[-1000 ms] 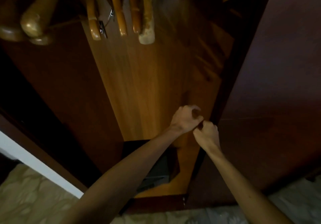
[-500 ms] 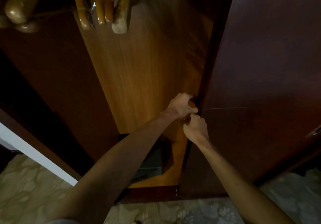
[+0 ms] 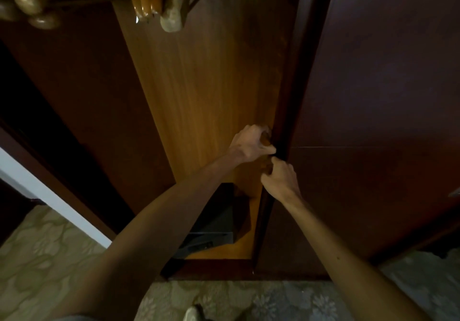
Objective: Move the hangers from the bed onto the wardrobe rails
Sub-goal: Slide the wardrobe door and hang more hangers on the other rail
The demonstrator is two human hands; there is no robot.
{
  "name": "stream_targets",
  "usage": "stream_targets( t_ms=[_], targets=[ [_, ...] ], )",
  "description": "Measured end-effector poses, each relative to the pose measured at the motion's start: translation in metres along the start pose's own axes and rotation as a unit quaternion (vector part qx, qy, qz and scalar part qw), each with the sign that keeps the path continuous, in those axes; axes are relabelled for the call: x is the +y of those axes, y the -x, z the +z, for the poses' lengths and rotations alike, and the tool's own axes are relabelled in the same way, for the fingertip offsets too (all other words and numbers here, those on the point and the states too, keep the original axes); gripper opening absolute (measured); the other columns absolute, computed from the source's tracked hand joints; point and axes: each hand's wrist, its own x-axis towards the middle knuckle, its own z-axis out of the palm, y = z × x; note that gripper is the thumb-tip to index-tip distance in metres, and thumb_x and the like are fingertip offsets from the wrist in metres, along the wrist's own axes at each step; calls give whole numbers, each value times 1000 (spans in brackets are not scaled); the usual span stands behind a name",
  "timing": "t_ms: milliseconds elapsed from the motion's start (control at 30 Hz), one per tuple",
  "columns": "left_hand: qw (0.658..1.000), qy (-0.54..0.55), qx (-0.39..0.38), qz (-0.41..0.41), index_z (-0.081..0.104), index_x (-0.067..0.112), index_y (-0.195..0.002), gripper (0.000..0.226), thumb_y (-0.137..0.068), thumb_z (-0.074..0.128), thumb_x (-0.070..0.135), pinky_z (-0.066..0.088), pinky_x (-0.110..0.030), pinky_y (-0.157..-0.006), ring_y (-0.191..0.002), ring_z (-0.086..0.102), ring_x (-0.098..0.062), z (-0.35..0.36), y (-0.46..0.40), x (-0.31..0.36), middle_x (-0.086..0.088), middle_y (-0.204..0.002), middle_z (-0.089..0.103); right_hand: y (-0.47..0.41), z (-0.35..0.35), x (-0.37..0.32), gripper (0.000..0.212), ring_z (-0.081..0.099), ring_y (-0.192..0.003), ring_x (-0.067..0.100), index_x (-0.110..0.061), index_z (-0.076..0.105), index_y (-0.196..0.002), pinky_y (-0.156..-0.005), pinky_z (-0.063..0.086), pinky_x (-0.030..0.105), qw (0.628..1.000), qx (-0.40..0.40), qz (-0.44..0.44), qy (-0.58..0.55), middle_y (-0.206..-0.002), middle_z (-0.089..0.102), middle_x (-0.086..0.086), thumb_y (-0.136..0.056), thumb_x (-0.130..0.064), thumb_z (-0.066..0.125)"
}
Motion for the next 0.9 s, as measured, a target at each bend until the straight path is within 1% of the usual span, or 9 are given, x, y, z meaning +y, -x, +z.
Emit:
stream_targets(
  t_ms=[100, 167, 300, 433, 567, 667, 733, 833, 900],
  targets=[
    [1000, 11, 3, -7, 66, 19, -118, 46, -80, 73, 45, 57, -40, -83, -102, 64, -15, -4, 5, -13, 4, -115, 68, -4, 4, 1, 28, 67, -103, 26, -19, 63, -120, -78, 53, 32, 1000, -8, -5, 25, -114, 66, 5, -92, -21, 59],
    [1000, 14, 7, -13, 66, 21, -117, 49, -77, 71, 50, 58, -40, -79, -99, 64, -14, -8, 11, -20, 6, -113, 68, -7, 8, 2, 30, 67, -103, 27, -18, 63, -122, -79, 54, 32, 999, -21, 4, 43, -115, 66, 5, -93, -23, 60],
    [999, 29, 16, -24, 65, 19, -115, 43, -81, 73, 44, 49, -31, -66, -85, 58, -12, -16, 18, -36, 4, -110, 68, -9, 17, 4, 20, 64, -93, 26, -13, 64, -108, -67, 45, 30, 992, -58, 30, 104, -107, 66, 6, -95, -27, 62],
    [998, 54, 20, -35, 66, 21, -115, 46, -77, 72, 47, 60, -37, -74, -87, 65, -7, -22, 28, -48, 9, -112, 69, -11, 26, 3, 22, 66, -101, 30, -12, 65, -108, -68, 44, 31, 990, -48, 24, 128, -108, 66, 8, -93, -27, 66],
    [996, 59, 42, -49, 64, 20, -118, 46, -79, 71, 44, 61, -40, -72, -80, 67, -6, -27, 38, -58, 9, -112, 69, -12, 37, -11, 23, 66, -98, 32, -7, 67, -106, -70, 51, 34, 990, -51, -9, 132, -107, 67, 12, -93, -25, 66],
    [995, 53, 50, -69, 63, 19, -120, 47, -81, 69, 44, 61, -42, -65, -67, 69, -11, -32, 46, -62, 5, -100, 73, -11, 48, -20, 22, 67, -98, 33, -6, 67, -103, -77, 58, 40, 989, -45, -26, 136, -106, 68, 13, -92, -25, 66],
    [996, 19, 36, -81, 66, 19, -120, 46, -84, 66, 47, 58, -38, -62, -69, 68, -12, -37, 50, -69, 5, -93, 72, -9, 54, -27, 22, 67, -98, 33, -7, 68, -102, -77, 58, 39, 989, -40, -32, 138, -107, 69, 13, -91, -25, 67],
    [995, -47, 1, -87, 72, 15, -110, 43, -87, 62, 50, 57, -34, -66, -83, 68, -15, -47, 55, -81, 4, -98, 72, -9, 62, -40, 24, 66, -100, 35, -5, 68, -101, -72, 51, 33, 989, -42, -40, 133, -107, 68, 14, -91, -27, 67],
    [993, -72, -15, -93, 74, 14, -95, 44, -85, 60, 54, 58, -37, -65, -80, 68, -16, -55, 59, -91, 1, -92, 73, -8, 68, -50, 26, 65, -100, 35, -5, 68, -102, -70, 47, 32, 990, -44, -43, 124, -106, 67, 15, -91, -29, 66]
  ],
)
